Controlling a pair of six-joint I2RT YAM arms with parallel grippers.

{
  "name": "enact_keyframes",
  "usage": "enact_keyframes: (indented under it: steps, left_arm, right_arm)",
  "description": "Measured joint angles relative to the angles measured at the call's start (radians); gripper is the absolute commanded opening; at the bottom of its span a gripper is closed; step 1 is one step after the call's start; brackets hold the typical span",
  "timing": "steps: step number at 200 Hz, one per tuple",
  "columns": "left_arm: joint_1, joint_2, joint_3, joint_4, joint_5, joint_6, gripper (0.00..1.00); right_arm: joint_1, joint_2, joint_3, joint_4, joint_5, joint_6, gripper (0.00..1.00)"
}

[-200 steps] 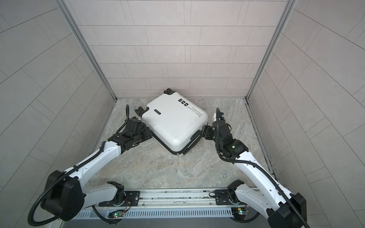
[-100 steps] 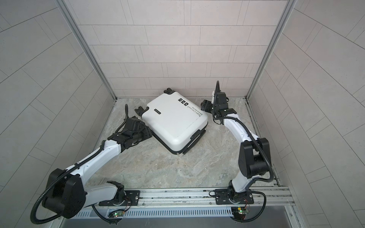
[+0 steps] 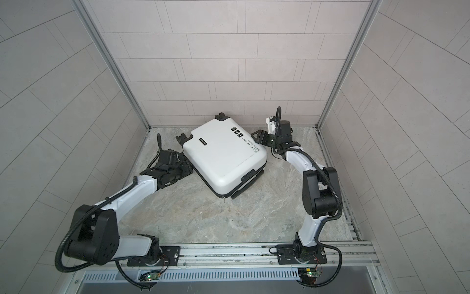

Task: Pack the luggage

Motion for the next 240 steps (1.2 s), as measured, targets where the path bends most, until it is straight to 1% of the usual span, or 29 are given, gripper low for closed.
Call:
enact_keyframes:
  steps: [23, 43, 81, 119, 146, 168, 211, 240]
  left_arm:
    - [0.012, 0.038, 0.026, 0.000, 0.002, 0.023, 0.67]
    - [0.030, 0.071, 0.059, -0.004, -0.006, 0.046, 0.67]
    - [0.060, 0.157, 0.148, -0.017, -0.013, 0.090, 0.66]
    - [0.065, 0.253, 0.231, -0.003, 0.028, 0.118, 0.66]
    - [0.040, 0.321, 0.285, 0.018, 0.059, 0.119, 0.66]
    - [0.008, 0.371, 0.333, 0.035, 0.064, 0.117, 0.66]
    - [-0.037, 0.463, 0.421, 0.072, 0.086, 0.092, 0.66]
    - [-0.050, 0.475, 0.430, 0.088, 0.089, 0.080, 0.66]
  right_arm:
    - [0.034, -0.085, -0.096, 0.056, -0.020, -0.009, 0.67]
    - [0.067, -0.156, -0.193, 0.100, -0.006, -0.012, 0.67]
    - [0.134, -0.276, -0.338, 0.150, 0.076, -0.003, 0.66]
    - [0.174, -0.415, -0.438, 0.111, 0.177, 0.010, 0.69]
    - [0.188, -0.506, -0.467, 0.014, 0.233, 0.003, 0.72]
    - [0.187, -0.555, -0.475, -0.055, 0.272, -0.006, 0.72]
    - [0.148, -0.577, -0.471, -0.105, 0.305, -0.012, 0.72]
    - [0.134, -0.581, -0.447, -0.155, 0.316, -0.021, 0.71]
